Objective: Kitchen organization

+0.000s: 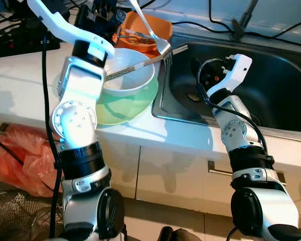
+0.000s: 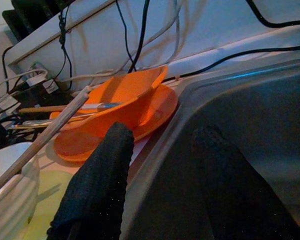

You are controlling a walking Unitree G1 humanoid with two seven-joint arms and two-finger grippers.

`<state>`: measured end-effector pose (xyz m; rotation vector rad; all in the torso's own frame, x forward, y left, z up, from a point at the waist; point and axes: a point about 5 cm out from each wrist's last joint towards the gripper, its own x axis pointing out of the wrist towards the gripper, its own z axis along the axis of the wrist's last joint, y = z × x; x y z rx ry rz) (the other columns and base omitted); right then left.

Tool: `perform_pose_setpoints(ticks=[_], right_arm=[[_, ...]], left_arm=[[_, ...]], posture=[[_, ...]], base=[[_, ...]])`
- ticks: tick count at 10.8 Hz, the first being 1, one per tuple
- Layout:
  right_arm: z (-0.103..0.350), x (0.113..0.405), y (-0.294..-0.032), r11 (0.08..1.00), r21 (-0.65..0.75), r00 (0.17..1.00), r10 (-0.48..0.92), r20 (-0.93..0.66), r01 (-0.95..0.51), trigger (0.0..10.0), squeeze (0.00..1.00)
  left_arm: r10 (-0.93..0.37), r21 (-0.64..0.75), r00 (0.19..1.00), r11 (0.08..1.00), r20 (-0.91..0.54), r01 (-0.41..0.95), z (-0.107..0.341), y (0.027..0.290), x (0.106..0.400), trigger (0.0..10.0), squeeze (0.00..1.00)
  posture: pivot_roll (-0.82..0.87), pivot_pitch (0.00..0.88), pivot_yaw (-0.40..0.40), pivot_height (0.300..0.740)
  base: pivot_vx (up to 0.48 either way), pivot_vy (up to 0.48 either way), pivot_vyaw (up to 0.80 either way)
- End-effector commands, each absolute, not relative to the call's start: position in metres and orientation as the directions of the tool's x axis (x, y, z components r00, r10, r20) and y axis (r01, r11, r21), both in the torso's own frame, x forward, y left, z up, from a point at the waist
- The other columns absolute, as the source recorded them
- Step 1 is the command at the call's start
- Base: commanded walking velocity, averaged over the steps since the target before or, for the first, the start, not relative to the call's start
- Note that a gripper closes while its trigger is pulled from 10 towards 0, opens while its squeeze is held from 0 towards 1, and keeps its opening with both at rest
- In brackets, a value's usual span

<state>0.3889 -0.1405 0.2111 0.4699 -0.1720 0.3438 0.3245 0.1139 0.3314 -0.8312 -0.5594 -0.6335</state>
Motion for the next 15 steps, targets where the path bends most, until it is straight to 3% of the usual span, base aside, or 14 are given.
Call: perform_pose_setpoints(ticks=[1, 2, 5, 11, 15], right_arm=[[0.214, 0.388, -0.144, 0.831, 0.420, 0.925, 0.271, 0.265, -0.364, 10.0, 0.00], [0.214, 0.387, -0.144, 0.830, 0.420, 0.924, 0.271, 0.270, -0.367, 10.0, 0.00], [0.215, 0.386, -0.144, 0.826, 0.416, 0.917, 0.277, 0.287, -0.380, 10.0, 0.00], [0.220, 0.385, -0.143, 0.813, 0.421, 0.904, 0.278, 0.326, -0.402, 10.0, 0.00], [0.225, 0.384, -0.147, 0.811, 0.409, 0.892, 0.282, 0.353, -0.418, 10.0, 0.00]], left_arm=[[-0.320, -0.534, 0.691, 0.455, 0.648, 0.713, 0.312, 0.090, 0.322, 10.0, 0.00], [-0.335, -0.519, 0.690, 0.472, 0.642, 0.712, 0.308, 0.089, 0.322, 10.0, 0.00], [-0.306, -0.664, 0.716, 0.271, 0.627, 0.697, 0.280, 0.085, 0.328, 10.0, 0.00], [-0.360, -0.686, 0.690, 0.161, 0.628, 0.709, 0.263, 0.068, 0.334, 10.0, 0.00], [-0.435, -0.664, 0.650, 0.146, 0.623, 0.733, 0.261, 0.045, 0.329, 10.0, 0.00]], posture=[[0.21, 0.121, -0.062, 0.740], [0.20, 0.120, -0.061, 0.740], [0.20, 0.124, -0.063, 0.740], [0.20, 0.129, -0.066, 0.740], [0.19, 0.137, -0.067, 0.740]], base=[[0.000, 0.000, 0.00], [0.000, 0.000, 0.00], [0.000, 0.000, 0.00], [0.000, 0.000, 0.00], [0.000, 0.000, 0.00]])
